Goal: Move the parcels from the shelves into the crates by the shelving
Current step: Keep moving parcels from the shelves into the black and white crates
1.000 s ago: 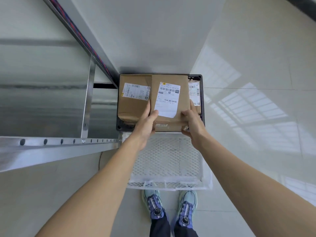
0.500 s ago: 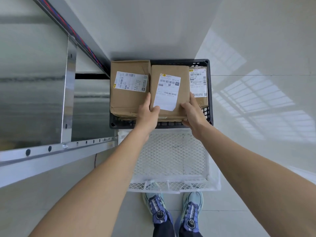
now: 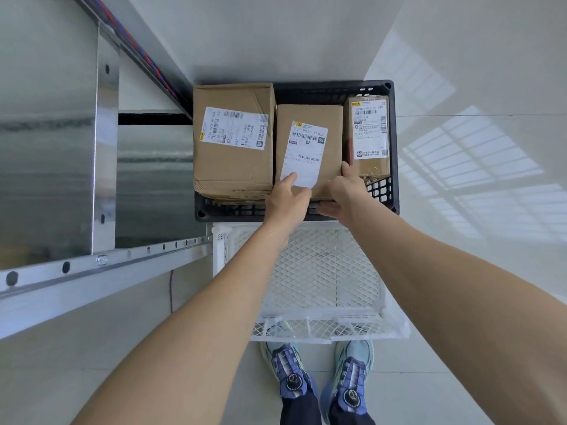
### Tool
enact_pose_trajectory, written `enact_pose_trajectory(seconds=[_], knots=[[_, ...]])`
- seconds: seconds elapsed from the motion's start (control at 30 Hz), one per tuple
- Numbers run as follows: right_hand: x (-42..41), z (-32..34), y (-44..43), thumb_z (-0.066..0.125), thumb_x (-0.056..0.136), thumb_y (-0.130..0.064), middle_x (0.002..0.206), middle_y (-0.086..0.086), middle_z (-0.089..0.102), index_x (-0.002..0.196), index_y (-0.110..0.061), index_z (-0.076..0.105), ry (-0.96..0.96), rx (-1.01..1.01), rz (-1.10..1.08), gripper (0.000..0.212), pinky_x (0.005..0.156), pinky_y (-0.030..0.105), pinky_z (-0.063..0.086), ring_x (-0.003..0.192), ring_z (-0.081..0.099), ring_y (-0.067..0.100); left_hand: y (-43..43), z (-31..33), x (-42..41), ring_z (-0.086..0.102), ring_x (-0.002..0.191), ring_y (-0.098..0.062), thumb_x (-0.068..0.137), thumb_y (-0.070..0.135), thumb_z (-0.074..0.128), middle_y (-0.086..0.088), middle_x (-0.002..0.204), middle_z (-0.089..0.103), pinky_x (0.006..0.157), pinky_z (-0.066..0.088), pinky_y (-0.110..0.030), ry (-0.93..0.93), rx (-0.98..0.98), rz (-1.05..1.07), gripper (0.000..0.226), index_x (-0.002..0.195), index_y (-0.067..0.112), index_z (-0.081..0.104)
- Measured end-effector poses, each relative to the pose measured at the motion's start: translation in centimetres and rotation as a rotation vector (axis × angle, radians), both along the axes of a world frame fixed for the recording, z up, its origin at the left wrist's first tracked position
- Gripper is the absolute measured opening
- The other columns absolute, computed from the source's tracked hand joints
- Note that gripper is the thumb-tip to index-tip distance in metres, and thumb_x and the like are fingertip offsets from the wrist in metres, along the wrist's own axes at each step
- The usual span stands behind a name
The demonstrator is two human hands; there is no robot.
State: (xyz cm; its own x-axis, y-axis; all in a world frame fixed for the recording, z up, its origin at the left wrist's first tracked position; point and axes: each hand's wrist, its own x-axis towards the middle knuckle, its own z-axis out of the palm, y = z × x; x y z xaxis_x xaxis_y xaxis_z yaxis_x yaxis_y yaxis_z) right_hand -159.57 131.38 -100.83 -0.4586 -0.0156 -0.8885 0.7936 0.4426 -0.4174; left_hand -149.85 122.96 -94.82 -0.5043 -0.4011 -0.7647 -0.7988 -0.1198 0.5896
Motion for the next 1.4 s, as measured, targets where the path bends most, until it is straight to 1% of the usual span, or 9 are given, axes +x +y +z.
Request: enact_pose_trajectory(seconds=[0.17, 0.27, 0.37, 0.47, 0.57, 0.7, 0.87, 1.07, 1.4], knots=[[-0.1, -1.0, -0.6, 0.04, 0.083, -0.006, 0.127, 0.004, 0.066, 0.138, -0.042, 0.054, 0.018, -0.043, -0.107, 0.066, 0.069, 0.041, 0.064, 0.097, 0.073, 0.032, -0.3, -0.3, -0.1, 0.033, 0.148, -0.015, 0.101, 0.022, 0.049, 0.005, 0.162, 0.035, 0.119, 0.03, -0.035, 0.045, -0.039, 0.012, 0.055, 0.155, 0.019, 0.042], [0.2, 0.6, -1.0, 0.036, 0.09, 0.001, 0.125, 0.01, 0.066, 0.15, -0.028, 0.042, 0.032, -0.122, -0.171, 0.067, 0.092, 0.052, 0.059, 0.113, 0.069, 0.041, -0.6, -0.4, -0.3, 0.042, 0.136, -0.014, 0.1, 0.021, 0.053, 0.006, 0.148, 0.047, 0.107, 0.034, -0.031, 0.099, 0.014, 0.063, 0.038, 0.137, 0.023, 0.056], [0.1, 1.3, -1.1, 0.034, 0.095, 0.005, 0.135, 0.018, 0.063, 0.126, -0.028, 0.052, 0.007, -0.199, -0.172, 0.049, 0.11, 0.049, 0.046, 0.126, 0.061, 0.036, -0.9, -0.2, -0.3, 0.046, 0.133, -0.011, 0.098, 0.024, 0.057, 0.007, 0.148, 0.05, 0.103, 0.034, -0.03, 0.14, 0.056, 0.103, 0.04, 0.139, 0.025, 0.059], [0.3, 2.3, -0.8, 0.044, 0.09, 0.004, 0.146, 0.014, 0.055, 0.153, -0.024, 0.033, -0.002, -0.254, -0.13, 0.07, 0.097, 0.037, 0.051, 0.123, 0.062, 0.026, -1.2, 0.4, 0.2, 0.032, 0.149, -0.014, 0.098, 0.031, 0.059, 0.004, 0.164, 0.034, 0.119, 0.027, -0.037, 0.148, 0.071, 0.093, 0.053, 0.15, 0.024, 0.05], [1.0, 4.6, -0.3, 0.048, 0.097, 0.004, 0.145, 0.001, 0.047, 0.163, -0.028, 0.008, 0.005, -0.258, -0.098, 0.083, 0.115, 0.043, 0.041, 0.119, 0.057, 0.017, -1.2, 2.0, 1.2, 0.026, 0.153, -0.014, 0.099, 0.031, 0.058, 0.003, 0.167, 0.028, 0.123, 0.023, -0.038, 0.124, 0.07, 0.085, 0.056, 0.153, 0.022, 0.046], [3.1, 10.4, -0.4, 0.046, 0.103, -0.007, 0.147, -0.003, 0.044, 0.158, -0.017, 0.027, 0.078, -0.179, 0.115, 0.058, 0.112, 0.039, 0.036, 0.114, 0.048, 0.015, -1.4, 5.9, 2.8, 0.029, 0.151, -0.016, 0.103, 0.031, 0.053, 0.003, 0.165, 0.033, 0.117, 0.027, -0.034, 0.114, 0.026, 0.001, 0.054, 0.155, 0.023, 0.042], [4.0, 20.3, -1.4, 0.04, 0.107, -0.019, 0.161, 0.009, 0.036, 0.159, -0.011, 0.027, 0.353, 0.016, 0.58, 0.054, 0.105, 0.038, 0.036, 0.14, 0.041, 0.028, -3.2, 14.3, 3.6, 0.032, 0.149, -0.022, 0.106, 0.025, 0.047, -0.007, 0.162, 0.034, 0.111, 0.028, -0.027, 0.082, -0.228, -0.264, 0.052, 0.156, 0.012, 0.037], [2.4, 33.5, -2.7, 0.039, 0.105, -0.026, 0.15, 0.013, 0.039, 0.144, -0.004, 0.038, 0.753, 0.18, 1.034, 0.044, 0.107, 0.038, 0.031, 0.144, 0.031, 0.031, -6.3, 26.8, 2.8, 0.017, 0.155, -0.03, 0.103, 0.029, 0.048, -0.01, 0.17, 0.016, 0.124, 0.023, -0.044, 0.024, -0.538, -0.511, 0.061, 0.159, 0.012, 0.031], [2.7, 59.6, 0.4, 0.028, 0.105, -0.05, 0.172, 0.004, 0.003, 0.161, -0.016, 0.019, 1.176, 0.354, 1.276, 0.066, 0.127, 0.051, 0.007, 0.158, -0.001, 0.024, -3.6, 54.7, 5.5, -0.001, 0.158, -0.023, 0.105, 0.046, 0.037, 0.0, 0.173, -0.002, 0.12, 0.024, -0.054, -0.033, -0.953, -0.541, 0.063, 0.161, 0.023, 0.022]])
